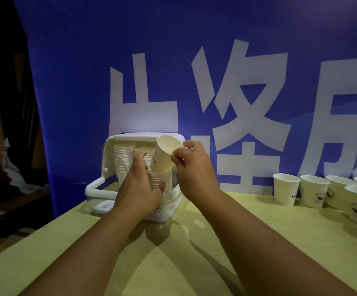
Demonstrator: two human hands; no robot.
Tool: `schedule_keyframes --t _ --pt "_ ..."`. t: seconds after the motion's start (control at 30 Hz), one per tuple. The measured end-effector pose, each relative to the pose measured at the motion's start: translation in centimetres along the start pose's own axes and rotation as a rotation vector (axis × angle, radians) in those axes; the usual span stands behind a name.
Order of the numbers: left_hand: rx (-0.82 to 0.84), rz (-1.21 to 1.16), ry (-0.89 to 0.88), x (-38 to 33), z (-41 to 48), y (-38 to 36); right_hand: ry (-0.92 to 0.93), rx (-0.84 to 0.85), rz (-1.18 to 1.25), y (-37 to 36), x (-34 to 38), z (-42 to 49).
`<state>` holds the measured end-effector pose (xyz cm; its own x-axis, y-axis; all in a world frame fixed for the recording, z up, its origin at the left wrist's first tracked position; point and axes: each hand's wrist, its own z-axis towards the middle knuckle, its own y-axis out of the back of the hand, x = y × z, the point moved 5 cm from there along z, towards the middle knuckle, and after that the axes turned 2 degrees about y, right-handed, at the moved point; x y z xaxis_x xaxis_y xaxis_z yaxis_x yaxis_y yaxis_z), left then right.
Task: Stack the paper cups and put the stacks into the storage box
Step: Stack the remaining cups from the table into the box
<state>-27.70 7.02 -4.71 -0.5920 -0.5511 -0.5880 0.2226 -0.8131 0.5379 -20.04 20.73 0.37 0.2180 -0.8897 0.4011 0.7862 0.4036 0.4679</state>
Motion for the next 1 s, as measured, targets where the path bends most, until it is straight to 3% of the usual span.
schedule_keyframes --t 0.13,0.33,0.57,0.83,1.0 --pt "-0.041 0.024 -0.096 -0.6 -0.2 0.3 0.079 0.159 -0.136 -1.2 0.0 -0.4" --pt "-0.068 0.09 -0.176 -0.9 0.0 0.2 0.108 0.167 -0.159 -1.5 0.1 -0.3" --pt "-0.084 0.137 -0.164 -0.5 0.1 0.5 -0.045 0.129 0.274 -1.6 -0.1 -0.6" --pt "-0.129 0.247 -0.19 -0.3 0.4 0.8 -0.126 0.143 0.296 -1.7 -0.4 -0.5" --pt "-0.085 0.27 -0.119 0.2 0.6 0.8 -0.046 0.266 0.19 -2.7 -0.6 -1.0"
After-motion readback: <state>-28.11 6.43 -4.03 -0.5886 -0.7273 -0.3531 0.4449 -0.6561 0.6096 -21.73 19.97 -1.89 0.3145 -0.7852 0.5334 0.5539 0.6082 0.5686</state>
